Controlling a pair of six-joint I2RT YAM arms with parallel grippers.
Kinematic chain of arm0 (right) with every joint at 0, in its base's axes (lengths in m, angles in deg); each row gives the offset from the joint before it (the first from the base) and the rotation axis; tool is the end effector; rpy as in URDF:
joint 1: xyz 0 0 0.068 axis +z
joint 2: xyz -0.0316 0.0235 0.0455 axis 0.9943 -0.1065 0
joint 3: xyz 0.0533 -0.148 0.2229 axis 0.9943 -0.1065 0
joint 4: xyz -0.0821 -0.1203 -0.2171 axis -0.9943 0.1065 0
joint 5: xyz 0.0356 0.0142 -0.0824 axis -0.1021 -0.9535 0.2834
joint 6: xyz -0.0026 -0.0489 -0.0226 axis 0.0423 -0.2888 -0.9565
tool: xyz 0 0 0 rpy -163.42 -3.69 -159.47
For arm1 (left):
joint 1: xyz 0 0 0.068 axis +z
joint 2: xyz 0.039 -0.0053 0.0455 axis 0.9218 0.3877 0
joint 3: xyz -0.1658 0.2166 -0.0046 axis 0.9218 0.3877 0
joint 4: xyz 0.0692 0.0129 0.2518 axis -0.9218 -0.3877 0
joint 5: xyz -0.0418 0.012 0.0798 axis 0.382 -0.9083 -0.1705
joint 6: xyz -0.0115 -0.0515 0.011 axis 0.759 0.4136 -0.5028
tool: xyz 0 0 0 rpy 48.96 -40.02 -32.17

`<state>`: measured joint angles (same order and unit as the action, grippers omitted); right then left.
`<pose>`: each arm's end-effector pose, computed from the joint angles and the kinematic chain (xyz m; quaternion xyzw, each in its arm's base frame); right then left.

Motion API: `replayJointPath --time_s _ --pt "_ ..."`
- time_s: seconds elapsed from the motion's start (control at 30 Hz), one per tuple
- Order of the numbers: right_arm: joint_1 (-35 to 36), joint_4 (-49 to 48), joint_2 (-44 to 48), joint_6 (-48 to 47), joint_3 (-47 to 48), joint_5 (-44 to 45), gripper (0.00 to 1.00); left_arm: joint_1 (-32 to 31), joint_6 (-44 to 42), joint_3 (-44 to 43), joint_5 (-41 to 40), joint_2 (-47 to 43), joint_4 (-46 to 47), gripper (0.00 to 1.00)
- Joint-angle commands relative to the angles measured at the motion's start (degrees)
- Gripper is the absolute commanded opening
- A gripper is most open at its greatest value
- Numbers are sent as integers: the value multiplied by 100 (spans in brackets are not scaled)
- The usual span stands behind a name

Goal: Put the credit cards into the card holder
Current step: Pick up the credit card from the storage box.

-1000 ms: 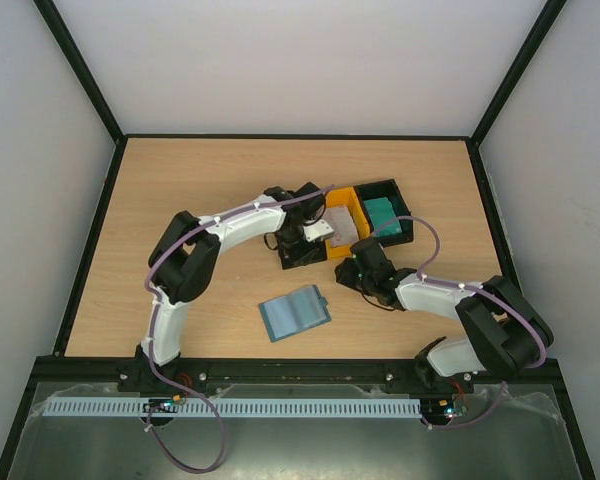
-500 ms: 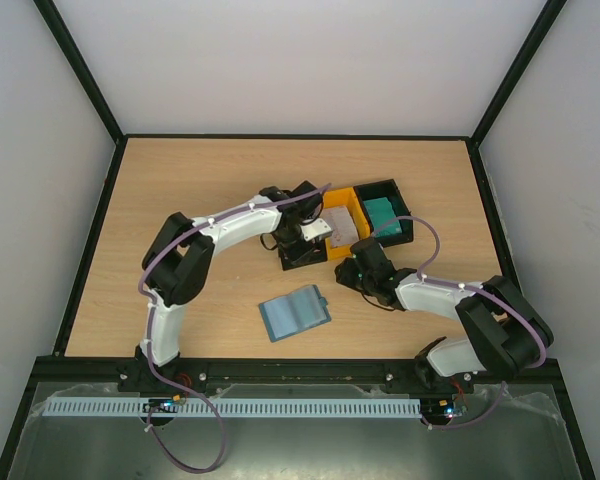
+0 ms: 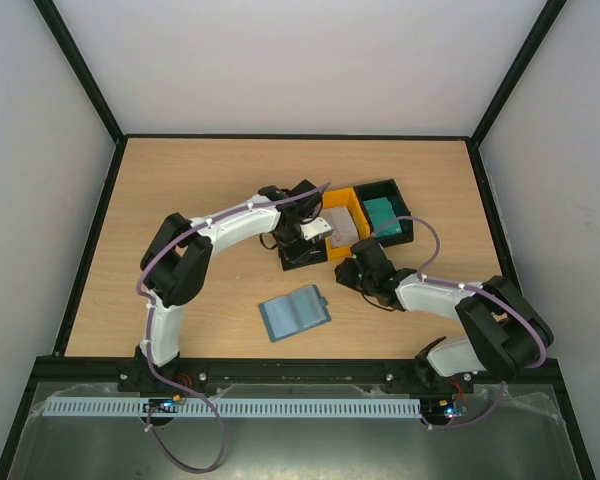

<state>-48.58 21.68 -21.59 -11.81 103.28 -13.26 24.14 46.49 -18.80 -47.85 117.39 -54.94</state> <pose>0.1942 0.1445 0.1354 0.1022 0.9206 0.3077 0.2178 0.2986 -0.2886 0.1933 0.4750 0.8625 -0.1329 0.1135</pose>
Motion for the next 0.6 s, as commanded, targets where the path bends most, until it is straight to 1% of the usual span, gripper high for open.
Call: replayJointPath --time_s 0.0,0.17,0.23,0.4,0.57 --pt "-15 45 -59 -28 -77 65 41 17 -48 -27 88 -176 -198 20" --pt "-15 51 -31 -19 -51 64 41 52 9 -1 -47 -305 -37 9" --pt "-15 56 9 -19 -21 64 41 88 25 -4 -138 -391 73 3" --pt "-15 42 218 -141 177 42 43 174 103 8 -395 -594 347 2" --pt "-17 -98 732 -301 473 -92 50 393 427 183 -310 -995 776 3"
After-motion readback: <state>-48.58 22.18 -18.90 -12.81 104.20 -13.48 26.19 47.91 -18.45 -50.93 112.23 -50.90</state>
